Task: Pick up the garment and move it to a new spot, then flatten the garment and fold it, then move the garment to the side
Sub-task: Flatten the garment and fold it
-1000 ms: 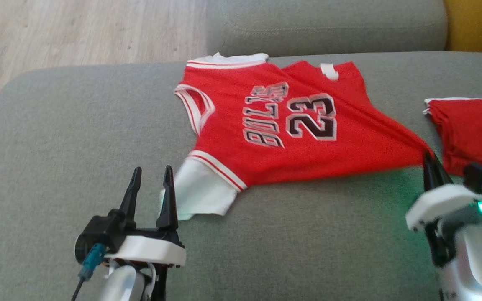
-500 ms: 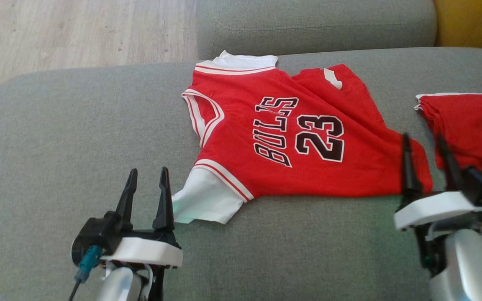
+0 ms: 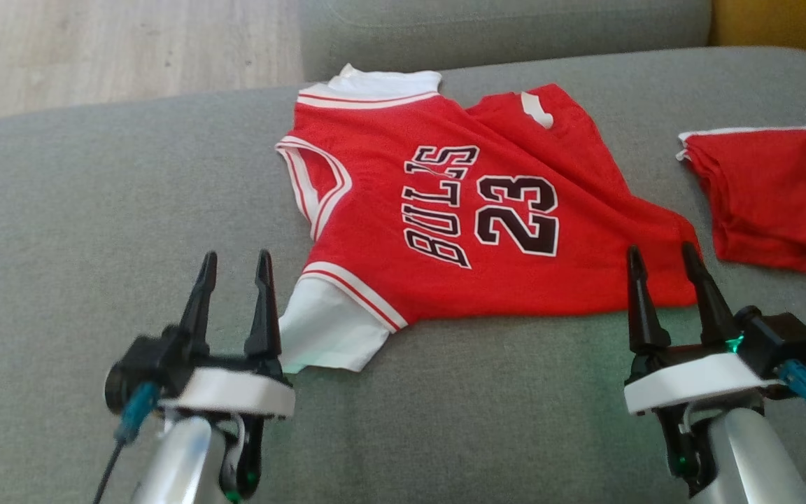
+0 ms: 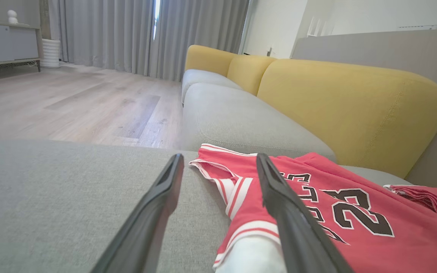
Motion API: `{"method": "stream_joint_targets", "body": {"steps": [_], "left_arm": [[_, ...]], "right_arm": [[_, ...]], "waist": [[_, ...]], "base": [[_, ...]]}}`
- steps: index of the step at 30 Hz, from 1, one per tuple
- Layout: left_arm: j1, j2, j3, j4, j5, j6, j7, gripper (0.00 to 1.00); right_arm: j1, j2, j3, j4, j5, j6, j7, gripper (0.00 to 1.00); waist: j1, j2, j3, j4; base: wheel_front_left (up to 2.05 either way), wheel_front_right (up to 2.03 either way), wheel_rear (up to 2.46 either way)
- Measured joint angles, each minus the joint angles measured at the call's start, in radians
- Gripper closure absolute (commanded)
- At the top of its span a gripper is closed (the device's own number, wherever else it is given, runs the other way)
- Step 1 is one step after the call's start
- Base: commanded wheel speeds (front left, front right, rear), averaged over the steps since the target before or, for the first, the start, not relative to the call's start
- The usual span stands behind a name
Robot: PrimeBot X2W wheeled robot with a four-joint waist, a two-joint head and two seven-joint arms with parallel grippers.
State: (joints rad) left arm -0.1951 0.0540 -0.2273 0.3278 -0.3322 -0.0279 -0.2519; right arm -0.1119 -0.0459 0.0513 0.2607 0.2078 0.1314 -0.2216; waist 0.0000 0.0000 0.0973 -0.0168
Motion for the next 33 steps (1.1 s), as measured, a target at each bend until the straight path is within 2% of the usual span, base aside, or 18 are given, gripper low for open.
{"method": "stream_joint_targets", "body": {"steps": [11, 15, 21, 29, 30, 31, 33], "left_arm": [[-0.262, 0.035, -0.027, 0.227, 0.007, -0.018, 0.244, 0.0], [-0.371, 0.042, -0.006, 0.333, -0.039, -0.044, 0.329, 0.0], [-0.482, 0.061, 0.015, 0.479, -0.083, -0.044, 0.452, 0.0], [-0.598, 0.097, 0.01, 0.622, -0.084, -0.044, 0.573, 0.0], [-0.614, 0.1, 0.007, 0.634, -0.084, -0.051, 0.588, 0.64], [-0.629, 0.103, 0.004, 0.644, -0.084, -0.055, 0.6, 1.0], [-0.649, 0.115, 0.0, 0.66, -0.084, -0.062, 0.614, 1.0]], "right_arm": [[-0.055, 0.0, 0.036, 0.011, 0.022, 0.0, -0.01, 0.0], [-0.073, 0.0, 0.042, 0.017, 0.031, 0.0, -0.018, 0.0], [-0.091, -0.001, 0.042, 0.029, 0.041, 0.0, -0.026, 0.0], [-0.118, -0.001, 0.049, 0.03, 0.053, 0.0, -0.029, 0.0], [-0.121, -0.001, 0.049, 0.026, 0.057, 0.0, -0.029, 0.0], [-0.123, -0.001, 0.048, 0.022, 0.057, 0.0, -0.029, 0.0], [-0.123, -0.001, 0.048, 0.015, 0.058, 0.0, -0.029, 0.0]], "waist": [[0.0001, 0.0, 0.08, -0.065], [0.0001, 0.0, 0.109, -0.099], [0.0001, 0.0, 0.147, -0.145], [0.0, 0.0, 0.191, -0.185], [0.0, 0.0, 0.195, -0.187], [0.0, 0.0, 0.199, -0.188], [0.0, 0.0, 0.205, -0.19]], "base": [[0.0, 0.0, 0.0], [0.0, 0.0, 0.0], [0.0, 0.0, 0.0], [0.0, 0.0, 0.0], [0.0, 0.0, 0.0], [0.0, 0.0, 0.0], [0.0, 0.0, 0.0]]}}
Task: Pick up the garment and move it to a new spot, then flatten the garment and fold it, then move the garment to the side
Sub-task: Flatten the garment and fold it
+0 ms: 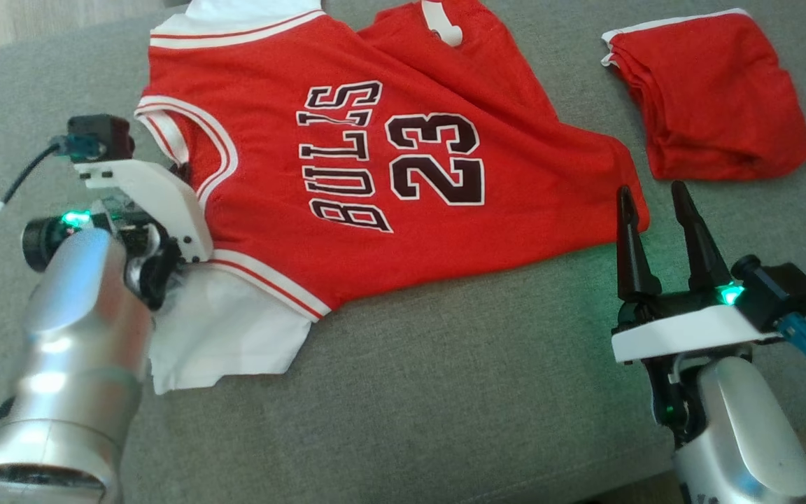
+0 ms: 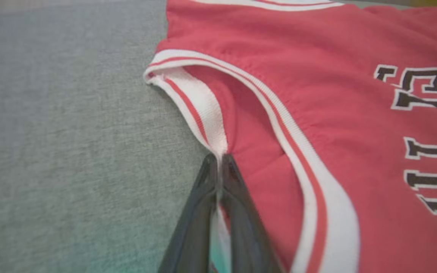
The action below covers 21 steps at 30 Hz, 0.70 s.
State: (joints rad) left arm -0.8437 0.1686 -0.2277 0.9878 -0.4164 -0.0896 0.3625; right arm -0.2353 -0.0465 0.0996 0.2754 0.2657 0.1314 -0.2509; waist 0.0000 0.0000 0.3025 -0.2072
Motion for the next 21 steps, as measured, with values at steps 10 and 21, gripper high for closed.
{"method": "stream_joint_targets", "body": {"steps": [10, 21], "left_arm": [[-0.044, 0.059, 0.027, 0.016, 0.004, 0.054, -0.193, 1.0], [-0.178, 0.127, 0.055, 0.02, 0.03, 0.107, -0.404, 1.0]], "right_arm": [[0.0, 0.0, -0.001, -0.007, 0.007, 0.0, 0.0, 0.0], [0.0, 0.0, 0.0, -0.004, 0.006, 0.0, 0.0, 0.0]], "waist": [[0.0001, 0.0, 0.013, 0.001], [0.0, 0.0, 0.011, 0.004]], "base": [[0.0, 0.0, 0.0], [0.0, 0.0, 0.0]]}}
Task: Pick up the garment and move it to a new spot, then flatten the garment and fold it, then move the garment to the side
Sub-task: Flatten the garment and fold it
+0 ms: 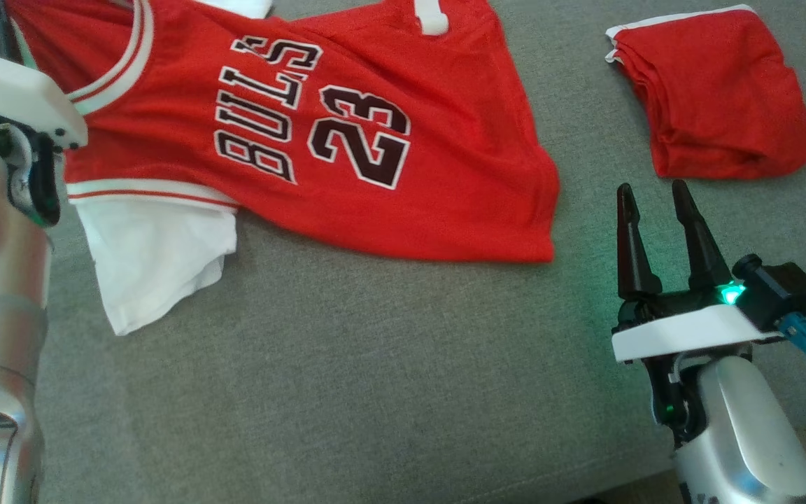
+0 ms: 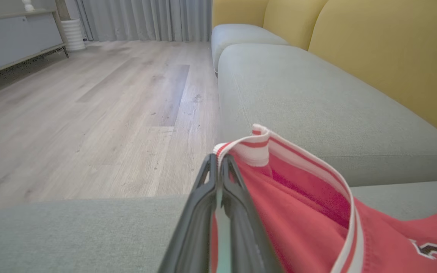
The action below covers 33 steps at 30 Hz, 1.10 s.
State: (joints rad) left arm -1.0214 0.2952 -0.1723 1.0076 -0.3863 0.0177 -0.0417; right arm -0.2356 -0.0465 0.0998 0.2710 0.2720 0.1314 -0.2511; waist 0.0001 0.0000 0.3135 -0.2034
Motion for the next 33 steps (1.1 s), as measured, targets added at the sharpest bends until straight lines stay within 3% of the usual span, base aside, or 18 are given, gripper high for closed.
{"method": "stream_joint_targets", "body": {"steps": [1, 2, 3, 15, 23, 27, 33], "left_arm": [[-0.005, 0.004, 0.0, 0.005, 0.002, 0.002, -0.01, 1.0], [-0.007, 0.006, 0.0, 0.01, 0.003, 0.01, -0.029, 0.19], [-0.009, 0.007, -0.002, 0.015, 0.011, 0.014, -0.046, 0.0], [0.009, -0.003, -0.066, 0.043, 0.044, -0.046, -0.174, 0.0], [0.245, -0.049, -0.083, -0.092, 0.025, -0.089, -0.208, 0.0], [0.41, -0.081, -0.083, -0.221, 0.015, -0.076, -0.208, 0.0], [0.682, -0.132, -0.076, -0.437, 0.008, -0.025, -0.21, 0.0]], "right_arm": [[0.0, 0.0, 0.0, 0.001, 0.0, 0.0, 0.0, 0.0], [0.0, 0.0, 0.001, 0.001, 0.0, 0.0, 0.0, 0.0], [0.0, 0.0, 0.0, 0.001, 0.0, 0.0, 0.0, 0.0], [0.0, 0.0, -0.011, -0.006, -0.01, 0.0, 0.0, 0.0], [0.028, 0.0, -0.013, -0.005, -0.019, 0.0, 0.0, 0.0], [0.071, 0.0, -0.011, 0.018, -0.027, 0.0, 0.0, 0.0], [0.104, 0.0, -0.008, 0.052, -0.027, 0.0, 0.0, 0.0]], "waist": [[0.0, 0.0, 0.0, 0.0], [0.0, 0.0, 0.0, 0.001], [0.0, 0.0, 0.0, 0.002], [-0.0001, 0.0, -0.04, 0.071], [-0.0002, 0.0, -0.118, 0.149], [-0.0003, 0.0, -0.168, 0.191], [-0.0003, 0.0, -0.242, 0.24]], "base": [[0.0, 0.0, 0.0], [0.0, 0.0, 0.0], [0.0, 0.0, 0.0], [0.0, 0.0, 0.0], [0.0, 0.0, 0.0], [0.0, 0.0, 0.0], [0.0, 0.0, 0.0]]}}
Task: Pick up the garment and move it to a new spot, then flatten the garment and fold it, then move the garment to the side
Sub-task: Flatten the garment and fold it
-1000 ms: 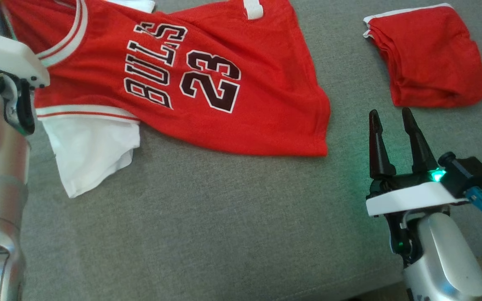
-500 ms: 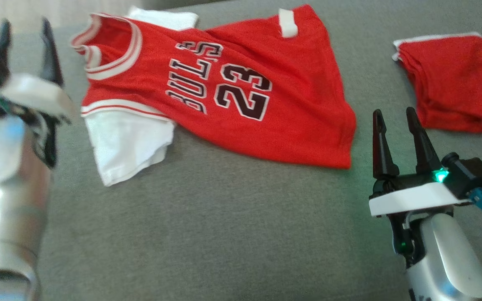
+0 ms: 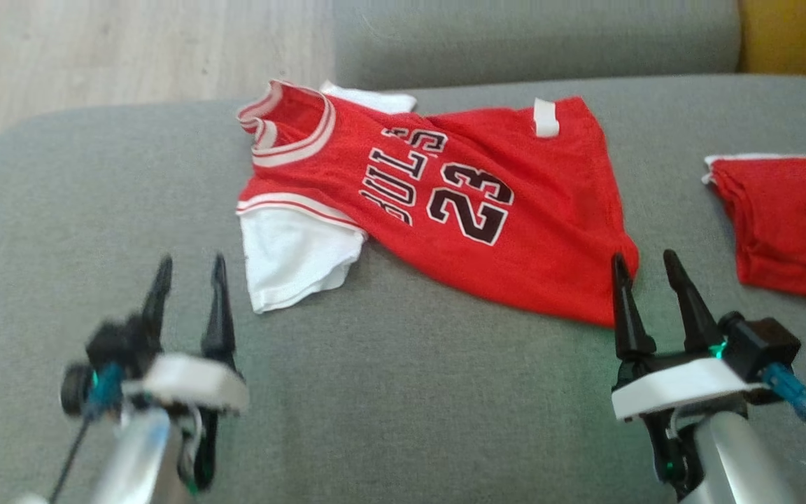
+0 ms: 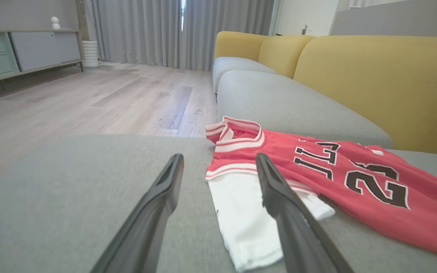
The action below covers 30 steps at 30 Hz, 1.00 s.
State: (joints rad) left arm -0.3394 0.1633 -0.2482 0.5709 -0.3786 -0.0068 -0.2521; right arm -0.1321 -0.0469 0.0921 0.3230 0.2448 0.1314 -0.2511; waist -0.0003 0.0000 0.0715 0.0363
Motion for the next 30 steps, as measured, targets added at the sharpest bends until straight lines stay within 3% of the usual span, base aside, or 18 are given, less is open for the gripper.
{"method": "stream_joint_targets", "body": {"steps": [4, 13, 22, 30], "left_arm": [[0.163, -0.029, 0.027, -0.135, 0.002, 0.026, 0.0, 0.0], [0.24, -0.075, 0.065, -0.231, 0.003, 0.034, 0.0, 0.0], [0.218, -0.078, 0.08, -0.197, 0.011, 0.028, 0.004, 0.0], [0.097, -0.077, 0.075, -0.053, 0.007, 0.033, 0.125, 0.0]], "right_arm": [[0.021, 0.0, 0.008, 0.01, 0.0, 0.0, 0.0, 0.0], [0.026, 0.0, 0.019, 0.013, 0.0, 0.0, 0.0, 0.0], [0.022, 0.0, 0.026, 0.004, 0.0, 0.0, 0.0, 0.0], [0.018, 0.0, 0.026, -0.005, 0.0, 0.0, 0.0, 0.0]], "waist": [[0.0, 0.0, -0.035, 0.018], [0.0002, 0.0, -0.035, 0.003], [0.0003, 0.0, -0.007, -0.013], [0.0003, 0.0, 0.04, -0.029]], "base": [[0.0, 0.0, 0.0], [0.0, 0.0, 0.0], [0.0, 0.0, 0.0], [0.0, 0.0, 0.0]]}}
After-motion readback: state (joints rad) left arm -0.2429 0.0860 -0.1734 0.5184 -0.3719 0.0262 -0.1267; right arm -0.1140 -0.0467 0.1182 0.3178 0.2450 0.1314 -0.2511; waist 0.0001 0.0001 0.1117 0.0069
